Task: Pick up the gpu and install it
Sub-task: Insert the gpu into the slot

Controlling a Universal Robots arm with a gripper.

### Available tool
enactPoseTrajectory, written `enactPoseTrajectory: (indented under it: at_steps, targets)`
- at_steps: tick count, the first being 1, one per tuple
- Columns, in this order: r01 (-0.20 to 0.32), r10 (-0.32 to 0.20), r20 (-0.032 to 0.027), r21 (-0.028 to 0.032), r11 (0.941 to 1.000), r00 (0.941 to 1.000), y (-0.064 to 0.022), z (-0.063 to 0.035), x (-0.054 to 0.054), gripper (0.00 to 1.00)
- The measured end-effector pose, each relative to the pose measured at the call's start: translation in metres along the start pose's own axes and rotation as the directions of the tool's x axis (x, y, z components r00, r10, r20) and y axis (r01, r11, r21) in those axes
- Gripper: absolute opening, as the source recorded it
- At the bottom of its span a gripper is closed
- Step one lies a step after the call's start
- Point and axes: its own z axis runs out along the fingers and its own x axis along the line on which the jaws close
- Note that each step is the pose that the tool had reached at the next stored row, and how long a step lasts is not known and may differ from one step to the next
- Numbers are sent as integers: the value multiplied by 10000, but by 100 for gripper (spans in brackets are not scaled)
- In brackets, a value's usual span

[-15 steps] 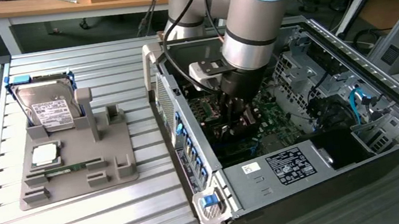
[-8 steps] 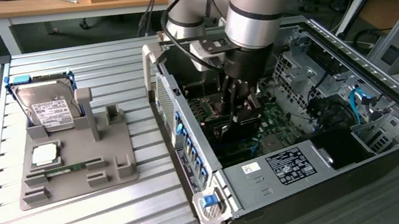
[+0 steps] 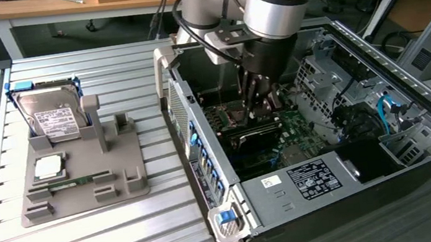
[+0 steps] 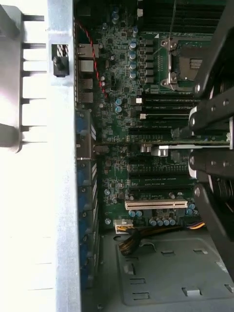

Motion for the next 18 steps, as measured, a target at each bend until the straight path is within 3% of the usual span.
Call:
enactPoseTrajectory:
  at_steps: [1, 3, 6, 9, 12, 18]
  targets:
    - [1, -1, -1, 2, 10000, 10000, 1, -9, 0, 20]
    - [7, -7, 2, 5, 10000, 10000, 1, -15, 1, 11]
    - [25, -25, -1, 4, 10000, 10000, -10, -18, 4, 11]
    - [39, -39, -2, -49, 10000, 10000, -96, -17, 20, 11]
    - [46, -47, -4, -226, 9997, 10000, -285, -7, 25, 11]
    - [57, -58, -7, -482, 9988, 10000, -556, 12, 23, 11]
